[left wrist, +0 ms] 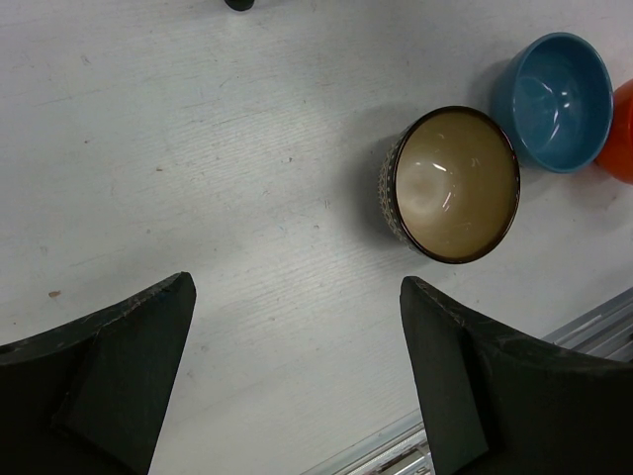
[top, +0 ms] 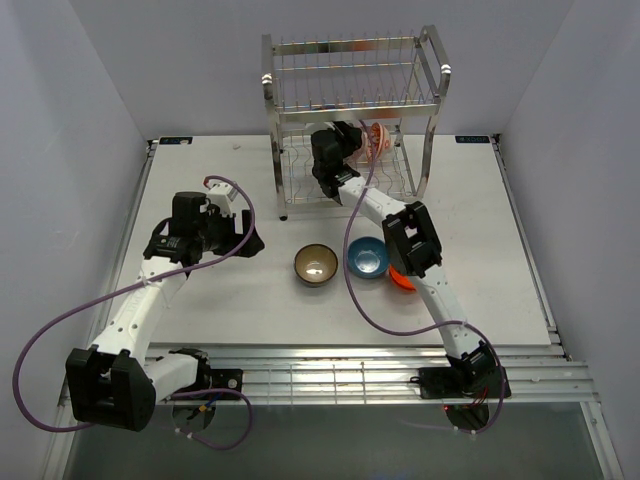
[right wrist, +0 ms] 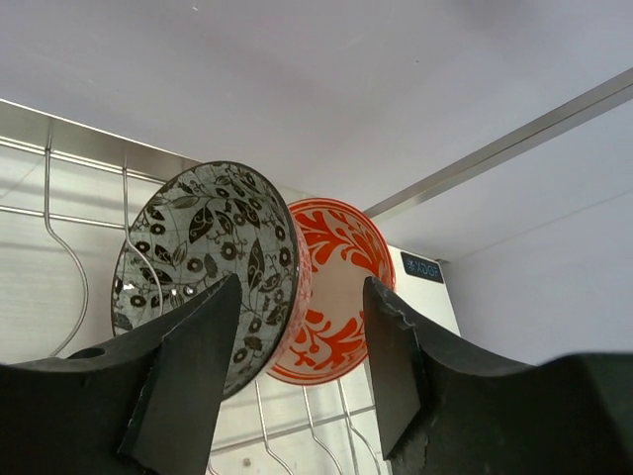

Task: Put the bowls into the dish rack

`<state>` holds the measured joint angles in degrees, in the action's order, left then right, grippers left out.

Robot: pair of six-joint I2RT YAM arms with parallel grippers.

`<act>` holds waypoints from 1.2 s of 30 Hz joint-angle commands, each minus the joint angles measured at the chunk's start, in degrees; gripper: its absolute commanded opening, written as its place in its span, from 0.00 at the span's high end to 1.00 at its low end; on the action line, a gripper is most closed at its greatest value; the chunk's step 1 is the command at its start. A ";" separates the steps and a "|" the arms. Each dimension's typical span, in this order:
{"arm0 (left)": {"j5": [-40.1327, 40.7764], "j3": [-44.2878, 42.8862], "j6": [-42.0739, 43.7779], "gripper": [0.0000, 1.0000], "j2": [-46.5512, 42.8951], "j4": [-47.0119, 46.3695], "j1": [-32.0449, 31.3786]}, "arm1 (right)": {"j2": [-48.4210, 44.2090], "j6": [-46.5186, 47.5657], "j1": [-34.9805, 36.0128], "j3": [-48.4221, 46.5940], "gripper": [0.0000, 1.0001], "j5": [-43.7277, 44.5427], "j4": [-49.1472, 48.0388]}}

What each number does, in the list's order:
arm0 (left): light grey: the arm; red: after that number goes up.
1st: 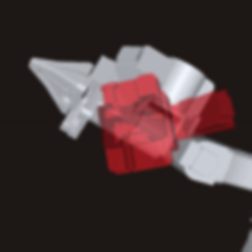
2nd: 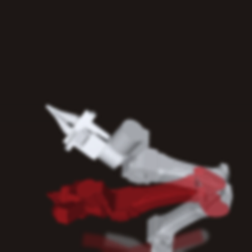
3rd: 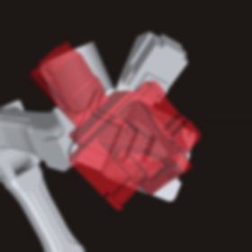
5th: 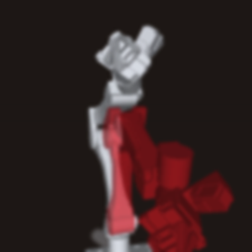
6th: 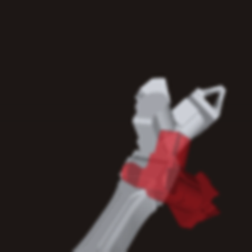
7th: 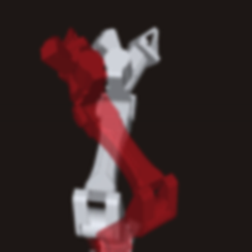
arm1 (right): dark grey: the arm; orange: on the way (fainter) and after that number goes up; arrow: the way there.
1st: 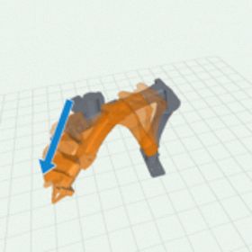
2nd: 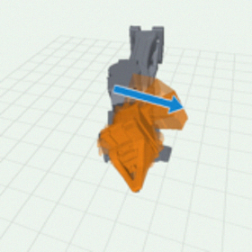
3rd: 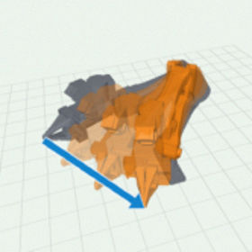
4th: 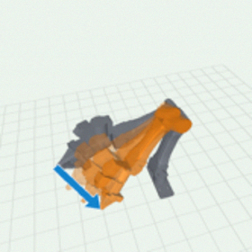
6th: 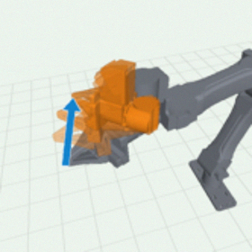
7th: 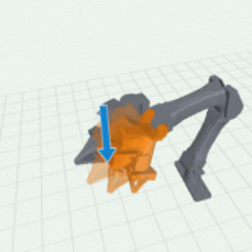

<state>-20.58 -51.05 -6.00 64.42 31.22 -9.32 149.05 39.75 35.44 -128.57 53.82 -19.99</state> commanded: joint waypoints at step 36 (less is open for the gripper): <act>-1.04 0.86 1.96 0.05 -1.84 -0.11 0.36 | -31.10 -9.42 7.36 41.47 0.36 -4.07 0.91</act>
<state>-20.58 -51.03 -5.08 64.40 31.24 -9.17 122.54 33.47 41.85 -88.55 50.30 -19.59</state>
